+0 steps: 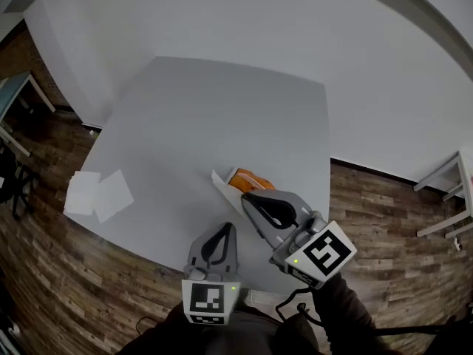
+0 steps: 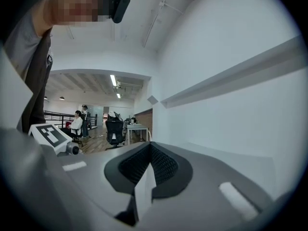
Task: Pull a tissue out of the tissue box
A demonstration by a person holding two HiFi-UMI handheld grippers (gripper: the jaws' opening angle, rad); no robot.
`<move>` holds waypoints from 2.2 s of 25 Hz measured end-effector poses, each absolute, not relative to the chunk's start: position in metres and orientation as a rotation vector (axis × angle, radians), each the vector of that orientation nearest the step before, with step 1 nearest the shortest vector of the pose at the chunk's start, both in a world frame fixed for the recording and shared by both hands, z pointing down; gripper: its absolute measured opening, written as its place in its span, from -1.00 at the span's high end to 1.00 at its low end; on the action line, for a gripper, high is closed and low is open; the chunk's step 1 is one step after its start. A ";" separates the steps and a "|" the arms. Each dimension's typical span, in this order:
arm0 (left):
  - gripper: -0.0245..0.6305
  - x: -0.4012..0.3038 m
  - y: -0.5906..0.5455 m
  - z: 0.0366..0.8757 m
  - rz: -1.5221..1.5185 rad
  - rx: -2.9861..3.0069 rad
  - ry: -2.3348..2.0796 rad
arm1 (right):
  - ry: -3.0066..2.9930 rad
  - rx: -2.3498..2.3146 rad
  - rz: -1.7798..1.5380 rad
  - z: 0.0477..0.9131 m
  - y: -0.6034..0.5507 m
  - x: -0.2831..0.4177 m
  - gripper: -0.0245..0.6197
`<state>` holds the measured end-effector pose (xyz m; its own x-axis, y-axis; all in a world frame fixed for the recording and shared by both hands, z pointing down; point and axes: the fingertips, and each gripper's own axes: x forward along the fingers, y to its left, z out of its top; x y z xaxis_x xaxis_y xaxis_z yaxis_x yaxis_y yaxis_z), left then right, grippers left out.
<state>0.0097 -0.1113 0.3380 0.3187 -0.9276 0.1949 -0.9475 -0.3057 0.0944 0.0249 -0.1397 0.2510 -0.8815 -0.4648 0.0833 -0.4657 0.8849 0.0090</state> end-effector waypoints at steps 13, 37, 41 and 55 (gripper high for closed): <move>0.93 -0.109 -0.039 0.308 0.147 2.406 -1.812 | -2.924 0.668 0.053 0.288 -0.113 -0.097 0.91; 0.93 -0.307 -0.020 0.353 0.293 2.273 -1.875 | -2.661 0.584 -0.021 0.465 -0.084 -0.277 0.91; 0.93 -0.312 -0.020 0.358 0.306 2.271 -1.866 | -2.606 0.555 -0.024 0.493 -0.080 -0.280 0.91; 0.93 -0.316 -0.017 0.363 0.316 2.270 -1.858 | -2.548 0.429 0.145 0.535 -0.054 -0.281 0.65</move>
<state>-0.3164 -0.0173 0.3629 0.1914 -0.9398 0.2832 -0.9806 -0.1958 0.0132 -0.2811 -0.0537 0.5346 -0.7995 -0.2728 0.5352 -0.3317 0.9433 -0.0148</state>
